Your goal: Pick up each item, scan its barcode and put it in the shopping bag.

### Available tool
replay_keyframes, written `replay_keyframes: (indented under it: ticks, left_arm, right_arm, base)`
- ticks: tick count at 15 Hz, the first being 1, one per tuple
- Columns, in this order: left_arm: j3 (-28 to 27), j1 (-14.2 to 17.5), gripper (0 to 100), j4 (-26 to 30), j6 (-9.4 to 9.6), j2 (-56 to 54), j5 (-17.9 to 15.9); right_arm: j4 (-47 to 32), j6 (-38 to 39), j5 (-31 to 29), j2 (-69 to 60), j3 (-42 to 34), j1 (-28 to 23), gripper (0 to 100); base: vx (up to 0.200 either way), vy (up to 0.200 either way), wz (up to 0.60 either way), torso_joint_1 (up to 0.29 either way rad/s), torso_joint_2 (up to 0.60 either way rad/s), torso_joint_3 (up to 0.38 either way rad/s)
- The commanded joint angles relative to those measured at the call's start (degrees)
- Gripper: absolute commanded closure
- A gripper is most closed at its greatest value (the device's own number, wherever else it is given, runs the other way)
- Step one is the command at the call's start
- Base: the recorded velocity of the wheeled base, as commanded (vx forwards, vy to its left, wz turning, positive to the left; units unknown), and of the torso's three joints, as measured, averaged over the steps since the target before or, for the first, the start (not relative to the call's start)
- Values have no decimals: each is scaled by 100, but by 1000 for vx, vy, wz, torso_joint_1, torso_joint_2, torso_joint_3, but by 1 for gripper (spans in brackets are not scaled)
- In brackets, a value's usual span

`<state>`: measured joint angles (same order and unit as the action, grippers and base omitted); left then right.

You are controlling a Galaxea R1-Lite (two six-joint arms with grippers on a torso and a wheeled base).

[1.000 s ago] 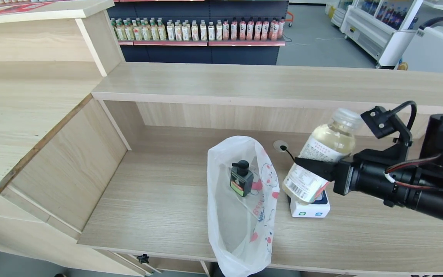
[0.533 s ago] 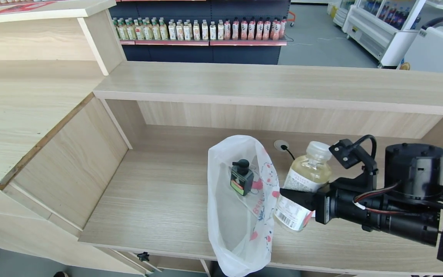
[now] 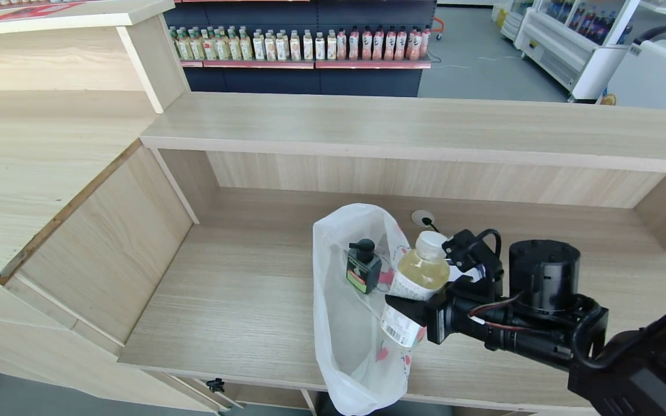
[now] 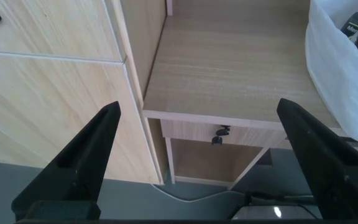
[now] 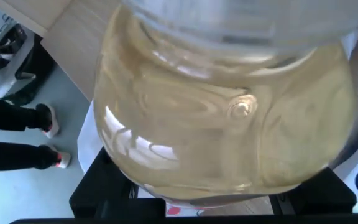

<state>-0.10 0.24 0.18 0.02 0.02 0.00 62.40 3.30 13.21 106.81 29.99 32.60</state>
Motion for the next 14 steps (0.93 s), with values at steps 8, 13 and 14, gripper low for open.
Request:
replay_keyframes:
  ticks: [8,13,14]
  left_arm:
    - [1,2,0,-1,-2,-2,0]
    - [1,2,0,-1,-2,-2,0]
    - [1,2,0,-1,-2,-2,0]
  right_arm:
    - [1837,-638,-21,1676,16,168,100]
    - [2760,-1060,-29,2414,7,124,100]
    - [2760,-1139,-29,2493,-11,106,100]
  base:
    - [0,0,0,0,0,0]
    - [0,0,0,0,0,0]
    - [0,0,0,0,0,0]
